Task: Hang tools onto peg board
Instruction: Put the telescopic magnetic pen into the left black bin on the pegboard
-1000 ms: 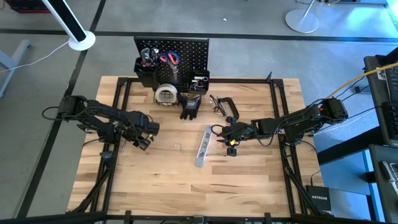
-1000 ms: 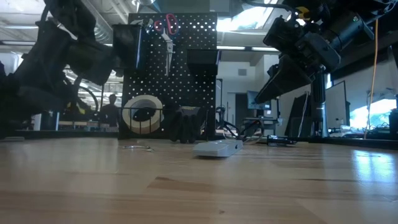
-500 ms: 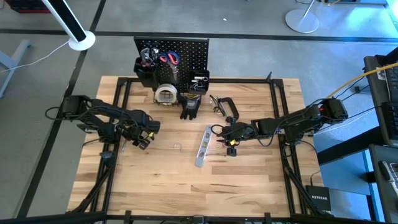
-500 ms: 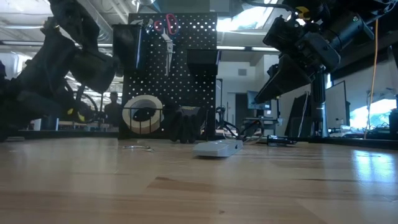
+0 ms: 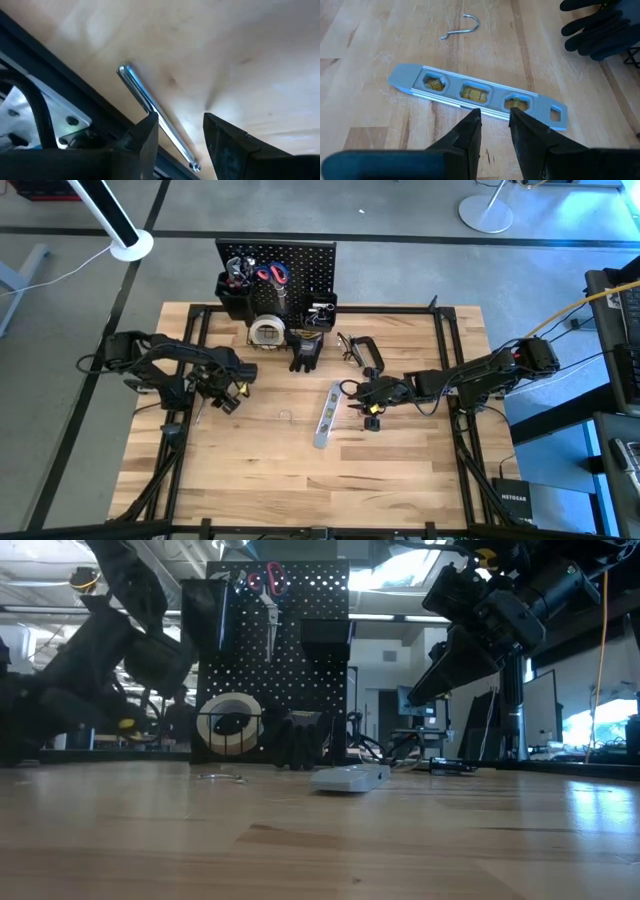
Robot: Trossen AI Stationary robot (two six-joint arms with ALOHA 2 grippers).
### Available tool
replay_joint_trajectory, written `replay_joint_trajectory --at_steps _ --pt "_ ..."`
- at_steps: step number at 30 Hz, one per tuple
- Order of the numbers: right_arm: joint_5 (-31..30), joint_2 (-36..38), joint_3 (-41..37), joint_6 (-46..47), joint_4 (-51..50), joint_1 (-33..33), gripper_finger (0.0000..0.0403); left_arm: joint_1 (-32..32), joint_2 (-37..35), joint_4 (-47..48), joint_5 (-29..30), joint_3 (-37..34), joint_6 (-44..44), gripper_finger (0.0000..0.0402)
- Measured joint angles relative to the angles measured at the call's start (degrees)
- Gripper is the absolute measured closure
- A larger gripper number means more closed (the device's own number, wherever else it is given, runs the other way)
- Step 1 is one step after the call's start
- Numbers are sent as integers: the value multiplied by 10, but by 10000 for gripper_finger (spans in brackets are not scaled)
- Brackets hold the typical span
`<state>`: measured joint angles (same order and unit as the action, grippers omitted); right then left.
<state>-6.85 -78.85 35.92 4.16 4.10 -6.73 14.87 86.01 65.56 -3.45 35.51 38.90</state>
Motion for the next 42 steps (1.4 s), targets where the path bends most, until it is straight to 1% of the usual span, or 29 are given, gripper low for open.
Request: replay_joint_trajectory --at_steps 3,7,10,14,22,27,32,37,42 --pt "0 0 0 0 0 0 297 13 5 -8 0 -7 -24 259" --pt "0 0 0 0 0 0 297 23 32 -26 -5 -24 -81 259" --pt "0 0 0 0 -1 0 297 31 58 -19 -9 -21 -81 259" --pt "0 0 0 0 -2 0 297 31 67 -12 -8 -18 -69 259" --pt "0 0 0 0 9 0 297 14 69 43 -3 43 -49 259" --pt "4 0 0 0 8 0 297 20 78 51 -17 45 -91 259" --pt "4 0 0 0 9 0 297 1 93 65 -80 51 -141 259" --pt "4 0 0 0 17 0 297 -16 119 84 -84 63 -193 259" --pt "4 0 0 0 16 0 297 -39 165 89 -84 65 -217 260"
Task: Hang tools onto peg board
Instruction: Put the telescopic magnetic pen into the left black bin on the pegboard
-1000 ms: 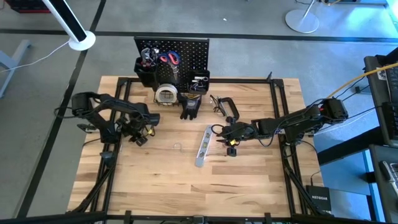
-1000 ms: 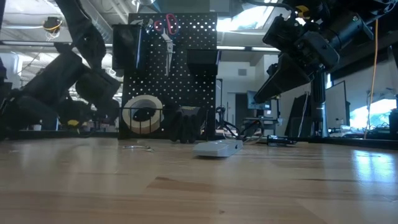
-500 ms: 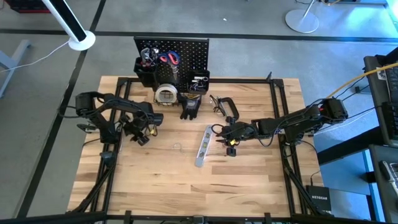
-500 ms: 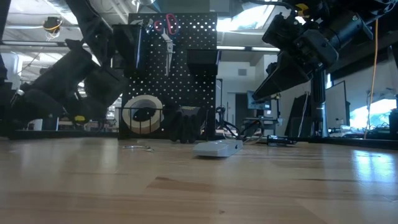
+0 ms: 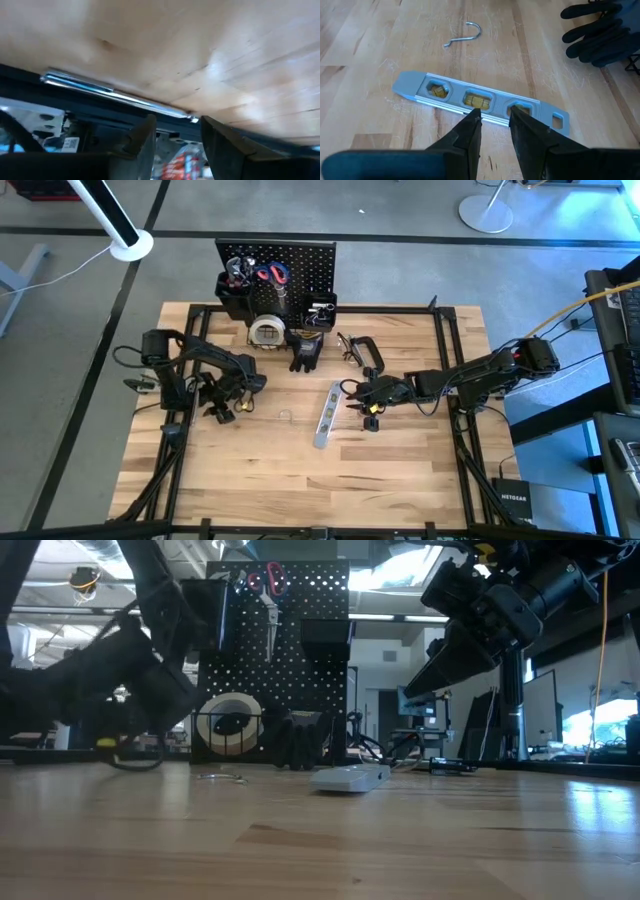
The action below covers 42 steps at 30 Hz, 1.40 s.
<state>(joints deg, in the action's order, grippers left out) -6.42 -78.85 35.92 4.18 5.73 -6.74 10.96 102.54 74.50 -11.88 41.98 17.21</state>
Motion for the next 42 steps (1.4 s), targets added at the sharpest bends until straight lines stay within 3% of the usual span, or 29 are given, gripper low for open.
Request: replay_joint_trajectory --at_steps 3,7,13,19,24,36,42 --pt "0 0 0 0 0 0 297 -18 33 6 -5 0 -30 274" --pt "0 0 0 0 0 0 297 -36 75 16 -4 0 -79 323" --pt "0 0 0 0 0 0 297 -42 109 20 44 -12 -115 396" --pt "0 0 0 0 0 0 297 -43 112 12 49 -25 -102 385" --pt "0 0 0 0 0 0 297 -49 112 7 52 -24 -96 399" --pt "0 0 0 0 2 0 297 -65 79 -9 61 12 -74 401" --pt "0 0 0 0 0 0 297 -65 80 1 60 -15 -86 401"
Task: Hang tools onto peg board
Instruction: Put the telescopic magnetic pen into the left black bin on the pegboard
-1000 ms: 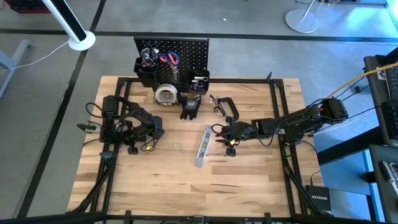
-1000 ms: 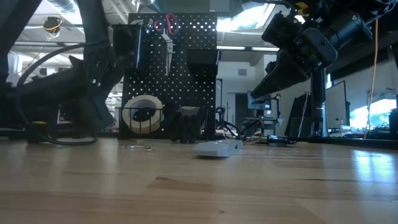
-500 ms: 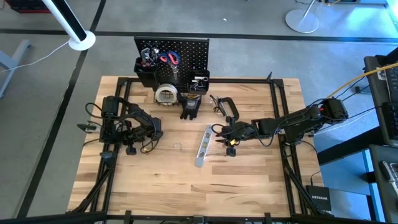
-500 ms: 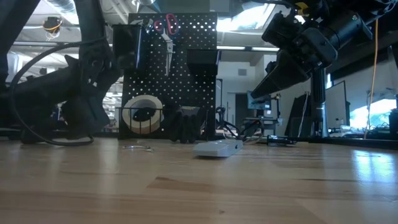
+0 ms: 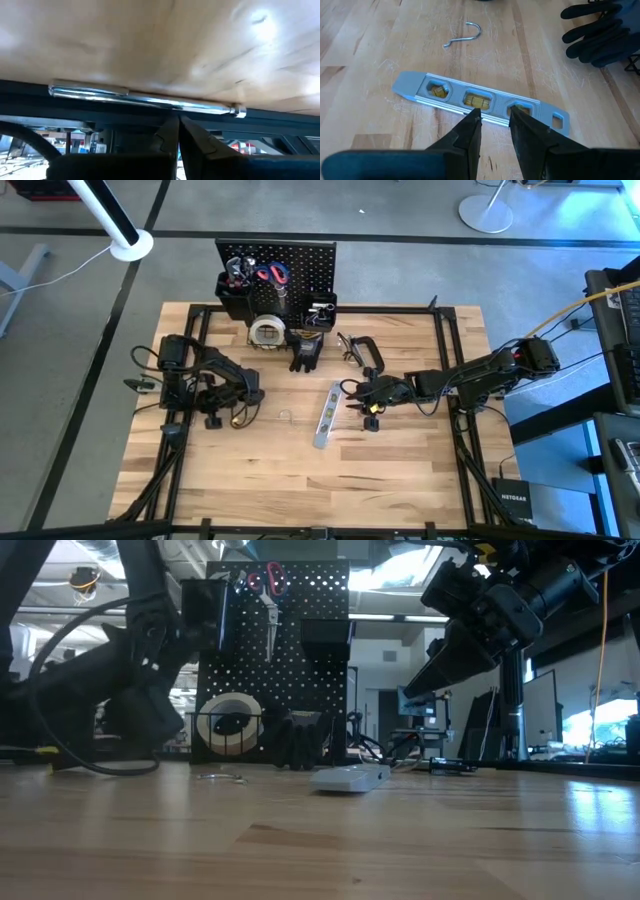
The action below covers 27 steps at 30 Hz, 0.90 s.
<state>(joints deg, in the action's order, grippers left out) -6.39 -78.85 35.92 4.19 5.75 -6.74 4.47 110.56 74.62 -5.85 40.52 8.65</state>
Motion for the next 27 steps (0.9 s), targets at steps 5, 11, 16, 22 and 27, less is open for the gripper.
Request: replay_joint_trajectory --at_steps 5,11,16,22,27 --pt "0 0 0 0 0 0 297 0 -3 -16 0 -18 3 401" --pt "0 0 0 0 0 0 297 0 -3 -34 -6 -21 1 401" --pt "0 0 0 0 -1 0 297 0 -6 -40 -11 -17 0 401" --pt "0 0 0 0 0 0 297 -9 -33 -45 1 8 1 400" --pt "0 0 0 0 1 0 297 -21 -56 -55 5 43 22 400"
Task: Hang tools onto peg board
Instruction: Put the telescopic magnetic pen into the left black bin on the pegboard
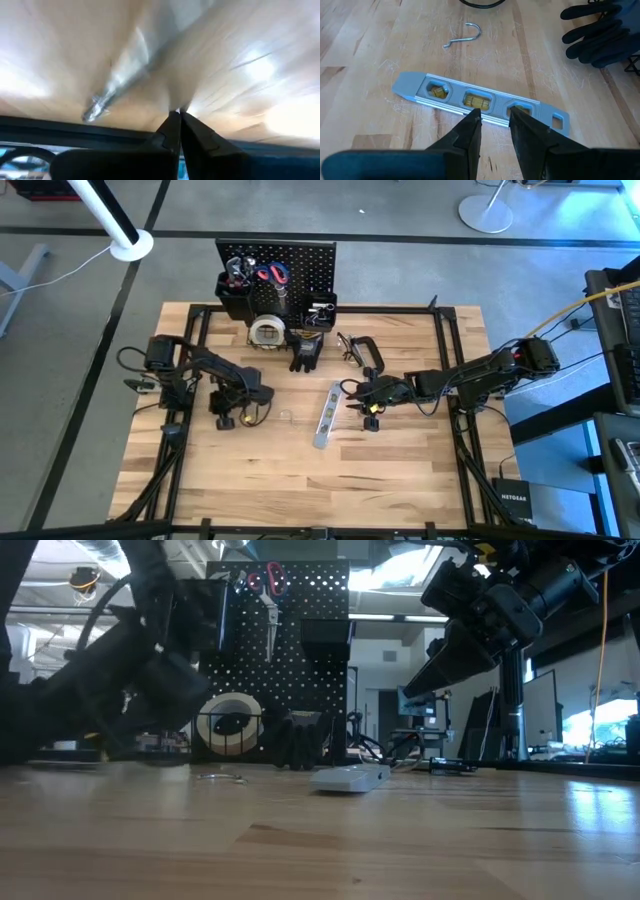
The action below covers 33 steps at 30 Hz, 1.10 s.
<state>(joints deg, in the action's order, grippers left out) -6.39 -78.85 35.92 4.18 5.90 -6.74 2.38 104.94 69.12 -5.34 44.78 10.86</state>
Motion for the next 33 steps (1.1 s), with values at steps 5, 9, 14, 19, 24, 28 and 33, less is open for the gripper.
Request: replay_joint_trajectory --at_steps 5,9,14,19,24,28,33 --pt "0 0 0 0 0 0 297 -7 -5 35 3 35 10 400" --pt "0 0 0 0 0 0 297 -11 -6 92 39 71 2 400" --pt "0 0 0 0 0 0 297 3 -43 76 73 98 0 400" --pt "0 0 0 0 -8 0 297 28 -126 -19 79 99 24 400" --pt "0 0 0 0 -15 0 297 48 -178 -77 92 99 14 376" --pt "0 0 0 0 -16 0 297 55 -173 -96 125 99 3 321" --pt "0 0 0 0 -18 0 297 56 -165 -163 130 75 -65 262"
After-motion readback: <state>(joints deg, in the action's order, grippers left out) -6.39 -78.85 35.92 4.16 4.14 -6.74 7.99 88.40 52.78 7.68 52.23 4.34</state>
